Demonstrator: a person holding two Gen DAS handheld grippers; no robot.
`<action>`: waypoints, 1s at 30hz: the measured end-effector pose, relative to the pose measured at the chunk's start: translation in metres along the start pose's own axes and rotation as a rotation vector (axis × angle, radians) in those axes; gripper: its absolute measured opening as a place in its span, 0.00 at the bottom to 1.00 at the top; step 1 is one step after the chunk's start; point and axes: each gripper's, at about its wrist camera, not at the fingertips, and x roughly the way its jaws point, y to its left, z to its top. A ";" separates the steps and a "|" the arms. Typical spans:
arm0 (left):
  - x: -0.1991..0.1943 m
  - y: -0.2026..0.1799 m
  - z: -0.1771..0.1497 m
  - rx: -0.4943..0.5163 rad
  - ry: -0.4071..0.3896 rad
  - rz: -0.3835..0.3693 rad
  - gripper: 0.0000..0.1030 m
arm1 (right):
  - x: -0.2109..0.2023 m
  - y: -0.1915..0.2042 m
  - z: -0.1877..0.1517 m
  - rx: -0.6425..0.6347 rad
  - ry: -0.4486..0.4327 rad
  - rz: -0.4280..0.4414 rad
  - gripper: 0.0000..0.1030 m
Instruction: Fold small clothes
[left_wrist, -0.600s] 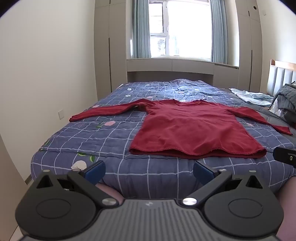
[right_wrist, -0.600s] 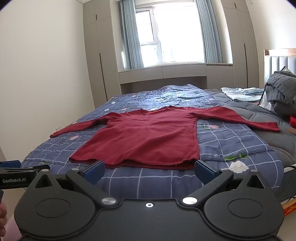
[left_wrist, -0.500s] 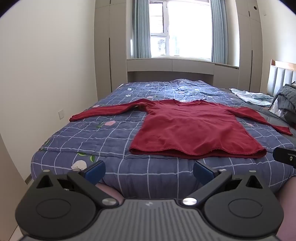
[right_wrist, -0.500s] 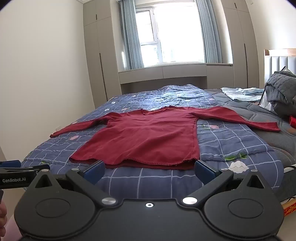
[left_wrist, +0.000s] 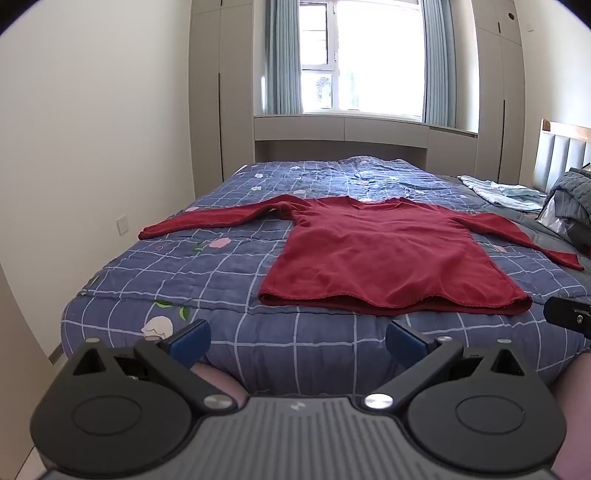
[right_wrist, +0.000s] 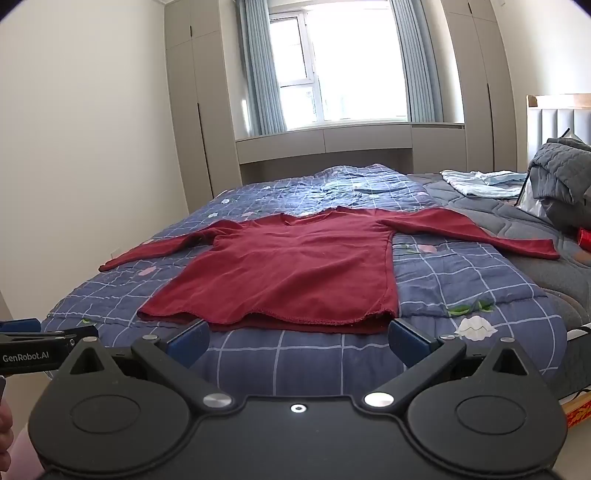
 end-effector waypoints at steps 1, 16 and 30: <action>0.000 0.000 0.000 0.000 0.000 0.000 1.00 | 0.000 0.000 0.000 0.000 0.000 -0.001 1.00; 0.003 0.000 -0.003 -0.003 0.002 0.001 1.00 | 0.002 -0.001 -0.001 -0.001 0.003 -0.002 1.00; 0.002 0.000 -0.003 -0.005 0.000 -0.001 1.00 | 0.003 -0.001 -0.001 -0.003 0.005 -0.002 1.00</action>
